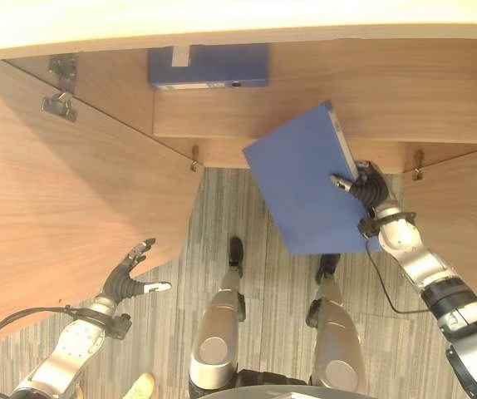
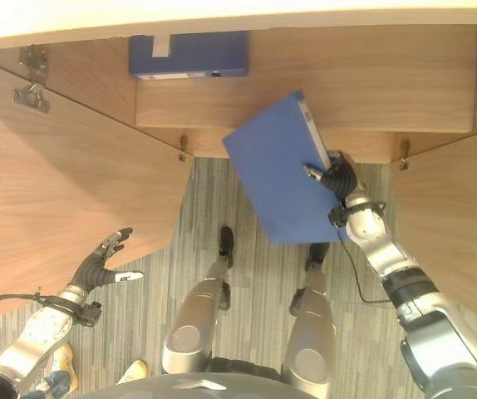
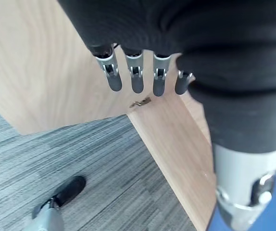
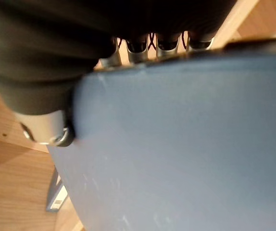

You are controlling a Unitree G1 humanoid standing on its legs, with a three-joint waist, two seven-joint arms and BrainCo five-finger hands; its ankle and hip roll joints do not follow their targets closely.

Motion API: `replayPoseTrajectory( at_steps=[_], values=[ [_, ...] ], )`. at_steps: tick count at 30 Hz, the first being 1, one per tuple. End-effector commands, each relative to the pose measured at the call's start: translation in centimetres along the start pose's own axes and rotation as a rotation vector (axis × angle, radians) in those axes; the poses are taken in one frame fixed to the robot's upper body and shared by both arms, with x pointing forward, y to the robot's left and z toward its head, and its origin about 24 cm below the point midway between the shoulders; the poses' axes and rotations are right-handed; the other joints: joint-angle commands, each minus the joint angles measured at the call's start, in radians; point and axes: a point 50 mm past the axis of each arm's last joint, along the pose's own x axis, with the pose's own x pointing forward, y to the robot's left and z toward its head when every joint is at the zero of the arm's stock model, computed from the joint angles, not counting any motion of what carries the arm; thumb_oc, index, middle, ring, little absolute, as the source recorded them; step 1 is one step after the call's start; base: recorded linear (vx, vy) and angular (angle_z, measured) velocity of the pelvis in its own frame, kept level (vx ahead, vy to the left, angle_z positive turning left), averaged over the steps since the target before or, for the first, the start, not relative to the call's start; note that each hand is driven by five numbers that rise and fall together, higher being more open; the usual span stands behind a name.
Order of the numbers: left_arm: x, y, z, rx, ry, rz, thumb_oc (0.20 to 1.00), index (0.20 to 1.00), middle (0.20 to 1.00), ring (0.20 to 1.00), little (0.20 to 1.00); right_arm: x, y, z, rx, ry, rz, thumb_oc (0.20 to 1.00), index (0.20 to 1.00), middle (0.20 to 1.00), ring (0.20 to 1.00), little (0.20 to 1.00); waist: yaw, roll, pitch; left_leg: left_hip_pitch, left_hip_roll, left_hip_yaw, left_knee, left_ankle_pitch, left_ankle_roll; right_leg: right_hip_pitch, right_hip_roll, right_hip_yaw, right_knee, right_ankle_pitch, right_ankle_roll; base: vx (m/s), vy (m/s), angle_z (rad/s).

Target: Put the empty folder in the office cabinet

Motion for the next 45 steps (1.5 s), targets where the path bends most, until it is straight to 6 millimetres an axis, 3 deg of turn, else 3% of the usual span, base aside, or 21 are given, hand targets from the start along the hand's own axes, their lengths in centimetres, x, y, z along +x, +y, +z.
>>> replayPoseTrajectory(
  at_steps=[1, 5, 7, 9, 12, 13, 15, 17, 18, 23, 28, 30, 31, 36, 37, 39, 40, 42, 43, 45],
  values=[
    [-1.2, -1.3, -3.2, -0.044, 0.141, 0.005, 1.000, 1.000, 1.000, 1.000, 1.000, 0.4, -1.3, 0.5, 0.138, -0.030, -0.125, 0.200, 0.200, 0.200, 0.200, 0.200, 0.008, -0.064, -0.106, -0.128, 0.010, -0.062, 0.146, -0.104, 0.002, -0.023, -0.154, 0.011, 0.062, -0.023, 0.120, 0.00, 0.050, -0.02],
    [-1.4, -2.0, -5.1, -0.059, 0.236, 0.017, 1.000, 1.000, 1.000, 1.000, 1.000, 1.6, -3.2, 0.5, 0.166, -0.005, -0.222, 0.200, 0.200, 0.200, 0.200, 0.200, 0.023, -0.072, -0.103, -0.152, -0.013, -0.064, 0.211, -0.153, 0.017, -0.018, -0.163, 0.015, 0.057, -0.020, 0.125, 0.00, 0.069, 0.04],
    [-1.1, -2.6, -5.7, -0.052, 0.270, -0.014, 1.000, 1.000, 1.000, 1.000, 1.000, 2.5, -5.0, 0.7, 0.176, 0.015, -0.296, 0.200, 0.200, 0.200, 0.200, 0.200, 0.024, -0.073, -0.106, -0.168, -0.042, -0.064, 0.250, -0.181, 0.034, -0.033, -0.195, 0.015, 0.080, -0.007, 0.133, -0.02, 0.160, 0.00],
    [-0.8, -2.1, -6.1, -0.022, 0.304, -0.022, 1.000, 1.000, 1.000, 1.000, 1.000, 3.8, -7.7, 1.6, 0.240, 0.021, -0.397, 0.200, 0.200, 0.200, 0.200, 0.200, 0.013, -0.056, -0.095, -0.176, -0.067, -0.062, 0.306, -0.225, 0.054, -0.092, -0.252, 0.032, 0.188, 0.039, 0.142, -0.02, 0.205, 0.03],
    [-0.4, -2.0, -6.0, -0.011, 0.306, -0.036, 1.000, 1.000, 1.000, 1.000, 1.000, 3.9, -9.1, 1.3, 0.340, 0.040, -0.467, 0.200, 0.200, 0.200, 0.200, 0.200, 0.011, -0.042, -0.084, -0.188, -0.068, -0.060, 0.365, -0.262, 0.054, -0.097, -0.274, 0.018, 0.220, 0.040, 0.138, 0.03, 0.077, 0.10],
    [-0.1, -1.9, -5.8, -0.003, 0.301, -0.050, 1.000, 1.000, 1.000, 1.000, 1.000, 4.0, -9.9, 1.2, 0.420, 0.042, -0.509, 0.200, 0.200, 0.200, 0.200, 0.200, 0.005, -0.049, -0.085, -0.194, -0.080, -0.060, 0.388, -0.271, 0.051, -0.092, -0.295, -0.001, 0.184, 0.072, 0.138, 0.06, -0.010, 0.14],
    [0.1, -1.5, -5.7, 0.003, 0.301, -0.052, 1.000, 1.000, 1.000, 1.000, 1.000, 4.2, -10.8, 1.5, 0.479, 0.029, -0.541, 0.200, 0.200, 0.200, 0.200, 0.200, -0.001, -0.049, -0.087, -0.198, -0.061, -0.065, 0.401, -0.285, 0.038, -0.109, -0.304, -0.027, 0.121, 0.113, 0.146, 0.08, -0.103, 0.07],
    [0.2, -1.5, -5.6, -0.002, 0.301, -0.053, 1.000, 1.000, 1.000, 1.000, 1.000, 4.1, -11.2, 1.2, 0.504, 0.038, -0.555, 0.200, 0.200, 0.200, 0.200, 0.200, 0.000, -0.046, -0.092, -0.197, -0.045, -0.070, 0.406, -0.288, 0.030, -0.118, -0.305, -0.039, 0.084, 0.108, 0.146, 0.09, -0.096, -0.05],
    [0.4, -1.6, -5.7, -0.011, 0.302, -0.051, 1.000, 1.000, 1.000, 1.000, 1.000, 4.0, -11.6, 1.0, 0.529, 0.043, -0.577, 0.200, 0.200, 0.200, 0.200, 0.200, 0.006, -0.036, -0.096, -0.184, -0.012, -0.077, 0.414, -0.303, 0.017, -0.122, -0.292, -0.051, 0.044, 0.097, 0.145, 0.20, -0.127, -0.11],
    [0.4, -0.8, -7.0, -0.033, 0.373, 0.000, 1.000, 1.000, 1.000, 1.000, 1.000, 2.7, -13.2, -0.5, 0.682, 0.063, -0.723, 0.200, 0.200, 0.200, 0.200, 0.200, -0.002, -0.056, -0.091, -0.131, 0.031, -0.118, 0.403, -0.309, -0.024, -0.142, -0.288, -0.013, 0.005, 0.082, 0.147, 0.15, -0.189, -0.10],
    [0.4, -1.4, -7.5, -0.042, 0.392, -0.003, 1.000, 1.000, 1.000, 1.000, 1.000, 3.3, -12.4, 0.4, 0.679, 0.038, -0.715, 0.200, 0.200, 0.200, 0.200, 0.200, -0.004, -0.065, -0.103, -0.135, 0.037, -0.139, 0.394, -0.301, -0.046, -0.129, -0.276, -0.002, 0.000, 0.114, 0.148, 0.08, -0.185, 0.38],
    [0.0, -2.0, -8.0, -0.046, 0.416, -0.010, 1.000, 1.000, 1.000, 1.000, 1.000, 3.9, -11.7, 0.8, 0.680, 0.043, -0.713, 0.200, 0.200, 0.200, 0.200, 0.200, -0.007, -0.057, -0.111, -0.129, 0.042, -0.154, 0.371, -0.287, -0.052, -0.122, -0.267, -0.009, 0.008, 0.124, 0.148, 0.11, -0.171, -0.22],
    [-0.4, -3.1, -8.6, -0.064, 0.443, -0.028, 1.000, 1.000, 1.000, 1.000, 1.000, 5.1, -10.4, 2.0, 0.658, 0.038, -0.678, 0.200, 0.200, 0.200, 0.200, 0.200, -0.009, -0.036, -0.117, -0.106, 0.061, -0.161, 0.297, -0.254, -0.059, -0.120, -0.246, -0.016, 0.016, 0.119, 0.148, 0.10, -0.114, -0.25],
    [-0.4, -3.1, -8.6, -0.064, 0.443, -0.028, 1.000, 1.000, 1.000, 1.000, 1.000, 5.1, -10.4, 2.0, 0.658, 0.038, -0.678, 0.200, 0.200, 0.200, 0.200, 0.200, -0.009, -0.036, -0.117, -0.106, 0.061, -0.161, 0.297, -0.254, -0.059, -0.120, -0.246, -0.016, 0.016, 0.119, 0.148, 0.03, -0.032, -0.03],
    [-0.4, -3.8, -8.8, -0.077, 0.455, -0.044, 1.000, 1.000, 1.000, 1.000, 1.000, 6.1, -9.6, 3.0, 0.647, 0.038, -0.647, 0.200, 0.200, 0.200, 0.200, 0.200, -0.007, -0.025, -0.120, -0.096, 0.076, -0.157, 0.256, -0.233, -0.062, -0.124, -0.233, -0.019, 0.015, 0.112, 0.148, 0.04, -0.047, 0.10],
    [-0.4, -3.8, -8.8, -0.077, 0.455, -0.044, 1.000, 1.000, 1.000, 1.000, 1.000, 6.1, -9.6, 3.0, 0.647, 0.038, -0.647, 0.200, 0.200, 0.200, 0.200, 0.200, -0.007, -0.025, -0.120, -0.096, 0.076, -0.157, 0.256, -0.233, -0.062, -0.124, -0.233, -0.019, 0.015, 0.112, 0.148, 0.06, -0.034, 0.13],
    [-0.2, -4.7, -9.2, -0.097, 0.479, -0.057, 1.000, 1.000, 1.000, 1.000, 1.000, 7.9, -7.7, 4.8, 0.703, 0.045, -0.598, 0.200, 0.200, 0.200, 0.200, 0.200, 0.000, 0.001, -0.123, -0.081, 0.098, -0.143, 0.191, -0.198, -0.063, -0.148, -0.200, 0.002, 0.017, 0.088, 0.137, 0.08, -0.021, 0.16],
    [-0.2, -4.7, -9.2, -0.097, 0.479, -0.057, 1.000, 1.000, 1.000, 1.000, 1.000, 7.9, -7.7, 4.8, 0.703, 0.045, -0.598, 0.200, 0.200, 0.200, 0.200, 0.200, 0.000, 0.001, -0.123, -0.081, 0.098, -0.143, 0.191, -0.198, -0.063, -0.148, -0.200, 0.002, 0.017, 0.088, 0.137, 0.06, -0.016, 0.10],
    [1.0, -6.5, -8.4, -0.050, 0.439, -0.107, 1.000, 1.000, 1.000, 1.000, 1.000, 8.5, -6.9, 4.8, 0.837, 0.100, -0.683, 0.200, 0.200, 0.200, 0.200, 0.200, 0.025, 0.024, -0.129, -0.083, 0.091, -0.151, 0.171, -0.189, -0.056, -0.148, -0.197, 0.006, 0.016, 0.078, 0.135, 0.05, -0.005, 0.02],
    [1.9, -7.2, -7.6, 0.001, 0.399, -0.146, 1.000, 1.000, 1.000, 1.000, 1.000, 8.7, -6.4, 5.2, 0.902, 0.115, -0.760, 0.200, 0.200, 0.200, 0.200, 0.200, 0.055, 0.044, -0.138, -0.088, 0.085, -0.160, 0.165, -0.193, -0.053, -0.138, -0.195, -0.002, 0.015, 0.067, 0.136, 0.03, -0.005, 0.00]
  ],
)
